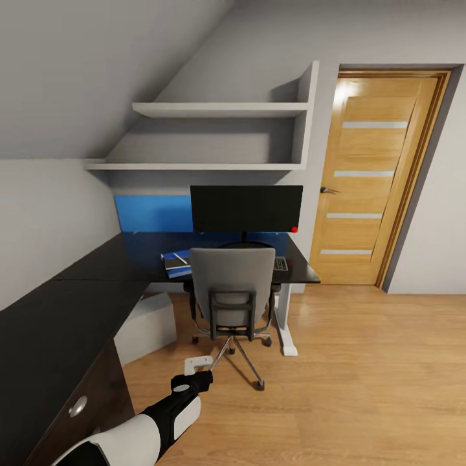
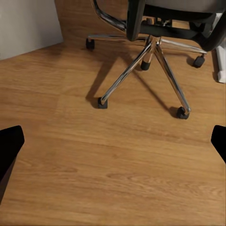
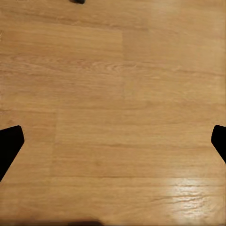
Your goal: In the bedroom, organize the workspace by keeping the computer under the desk, ensuring the monitor is on the desk, placing the keyboard on the desk next to the monitor, placing the mouse on the desk next to the keyboard, moving the folder from the swivel chair onto the desk next to the mouse, stacking the notebook on top of the folder with the pen on top of the notebook, and positioning the swivel chair next to the desk.
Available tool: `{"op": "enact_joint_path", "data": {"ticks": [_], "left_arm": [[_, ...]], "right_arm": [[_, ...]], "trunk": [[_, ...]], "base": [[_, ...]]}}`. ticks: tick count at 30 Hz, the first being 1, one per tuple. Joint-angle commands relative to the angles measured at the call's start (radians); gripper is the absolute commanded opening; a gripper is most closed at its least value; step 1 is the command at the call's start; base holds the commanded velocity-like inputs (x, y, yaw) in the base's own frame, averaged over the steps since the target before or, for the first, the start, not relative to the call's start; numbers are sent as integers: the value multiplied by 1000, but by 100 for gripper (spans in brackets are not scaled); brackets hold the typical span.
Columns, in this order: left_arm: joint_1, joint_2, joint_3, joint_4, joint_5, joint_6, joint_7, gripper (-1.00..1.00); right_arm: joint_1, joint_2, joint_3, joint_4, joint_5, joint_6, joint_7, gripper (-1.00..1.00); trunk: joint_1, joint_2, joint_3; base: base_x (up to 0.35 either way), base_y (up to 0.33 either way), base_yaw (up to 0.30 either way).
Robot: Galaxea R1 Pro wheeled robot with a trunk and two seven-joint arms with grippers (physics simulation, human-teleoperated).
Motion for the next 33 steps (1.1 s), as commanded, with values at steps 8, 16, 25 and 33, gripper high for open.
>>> {"op": "enact_joint_path", "data": {"ticks": [8, 16, 25, 33], "left_arm": [[0, 0, -6, 42, 12, -3, 4, 100], [-1, 0, -6, 72, 12, -2, -3, 100], [-1, 2, -5, 116, 12, -1, -212, 100], [0, 2, -5, 118, 12, -1, -232, 100]], "right_arm": [[5, 0, 8, 2, -6, 1, -6, 100], [5, 0, 9, 2, -6, 1, -6, 100], [5, -1, 11, 3, -6, 1, -6, 100], [5, 0, 11, 2, -6, 1, -6, 100]], "trunk": [[-31, 56, 24], [-61, 112, 49], [-96, 175, 77], [-127, 231, 102]], "base": [[0, 0, 0], [0, 0, 0], [0, 0, 0], [0, 0, 0]]}}
